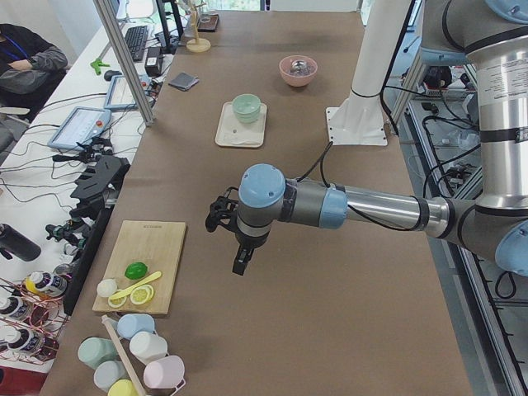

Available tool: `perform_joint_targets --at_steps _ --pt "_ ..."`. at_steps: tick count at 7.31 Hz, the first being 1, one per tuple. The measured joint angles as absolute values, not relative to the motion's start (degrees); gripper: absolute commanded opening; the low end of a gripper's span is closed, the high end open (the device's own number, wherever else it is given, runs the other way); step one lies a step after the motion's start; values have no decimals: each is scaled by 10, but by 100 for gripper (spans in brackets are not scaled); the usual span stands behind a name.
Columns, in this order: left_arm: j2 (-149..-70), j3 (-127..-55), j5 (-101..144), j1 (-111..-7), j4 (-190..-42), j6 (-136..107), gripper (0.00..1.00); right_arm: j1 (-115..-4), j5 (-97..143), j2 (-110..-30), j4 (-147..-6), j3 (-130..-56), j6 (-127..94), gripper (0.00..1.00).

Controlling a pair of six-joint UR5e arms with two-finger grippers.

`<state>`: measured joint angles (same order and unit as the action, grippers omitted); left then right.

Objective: Stack green bowls together

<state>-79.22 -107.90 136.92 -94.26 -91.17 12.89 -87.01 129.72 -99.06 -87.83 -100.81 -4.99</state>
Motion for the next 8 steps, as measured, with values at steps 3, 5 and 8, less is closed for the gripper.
perform_joint_targets --at_steps 3,5,8 --pt "-792 -1058 1381 -942 -914 127 99 -870 1297 -991 -878 -1006 -49 100" --pt "-792 -1057 1382 -942 -914 127 99 -870 1297 -991 -878 -1005 -49 100" --pt "-791 -1057 1381 -942 -914 127 99 -870 1297 -991 -878 -1005 -49 100"
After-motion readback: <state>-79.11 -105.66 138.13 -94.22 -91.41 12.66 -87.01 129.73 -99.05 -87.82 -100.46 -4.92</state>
